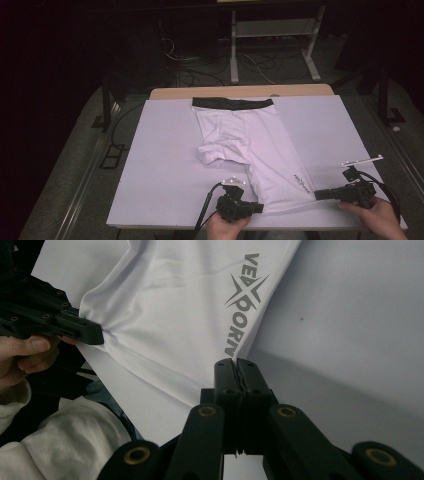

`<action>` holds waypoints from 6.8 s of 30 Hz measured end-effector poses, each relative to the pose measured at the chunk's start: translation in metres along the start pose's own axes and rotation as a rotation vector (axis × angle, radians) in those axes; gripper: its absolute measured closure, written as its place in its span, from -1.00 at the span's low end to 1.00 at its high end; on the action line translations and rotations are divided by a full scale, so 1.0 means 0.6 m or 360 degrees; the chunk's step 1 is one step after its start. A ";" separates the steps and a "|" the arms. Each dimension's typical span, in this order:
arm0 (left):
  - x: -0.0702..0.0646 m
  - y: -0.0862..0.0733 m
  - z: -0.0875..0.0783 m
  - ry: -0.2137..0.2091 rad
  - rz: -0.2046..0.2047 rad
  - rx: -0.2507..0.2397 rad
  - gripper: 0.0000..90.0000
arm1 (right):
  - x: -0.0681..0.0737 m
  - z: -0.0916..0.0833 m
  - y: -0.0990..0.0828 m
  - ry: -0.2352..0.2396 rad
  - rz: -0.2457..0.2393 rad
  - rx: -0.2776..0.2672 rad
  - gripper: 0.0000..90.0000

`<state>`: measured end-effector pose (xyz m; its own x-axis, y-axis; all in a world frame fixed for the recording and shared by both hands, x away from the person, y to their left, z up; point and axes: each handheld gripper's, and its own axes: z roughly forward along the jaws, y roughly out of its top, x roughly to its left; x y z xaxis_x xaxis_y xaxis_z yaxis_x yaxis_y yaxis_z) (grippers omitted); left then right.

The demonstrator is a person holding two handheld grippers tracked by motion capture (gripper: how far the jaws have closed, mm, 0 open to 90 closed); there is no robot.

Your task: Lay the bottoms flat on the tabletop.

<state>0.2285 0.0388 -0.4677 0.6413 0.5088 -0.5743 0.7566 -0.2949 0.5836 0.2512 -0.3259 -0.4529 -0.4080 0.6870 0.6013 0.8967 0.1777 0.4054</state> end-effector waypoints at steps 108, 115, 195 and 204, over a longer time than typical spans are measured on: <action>0.193 0.272 -0.146 0.0306 0.0011 -0.0005 0.91 | 0.234 0.224 0.200 0.0115 -0.0666 -0.0209 -0.30; 0.181 0.284 -0.125 0.0306 -0.0049 -0.0007 0.91 | 0.234 0.246 0.217 0.0133 -0.0561 -0.0269 -0.13; 0.074 0.212 -0.055 0.0296 0.0528 -0.0029 0.97 | 0.113 0.140 0.224 0.0223 0.0062 -0.0488 0.14; 0.046 0.212 -0.001 0.0302 0.0568 0.0034 0.97 | 0.103 0.147 0.210 0.0239 0.0167 -0.0413 0.20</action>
<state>0.3425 0.0159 -0.4090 0.8308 0.5110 -0.2206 0.4945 -0.4959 0.7138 0.3542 -0.1992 -0.4254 -0.3536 0.5768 0.7364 0.8694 -0.0878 0.4862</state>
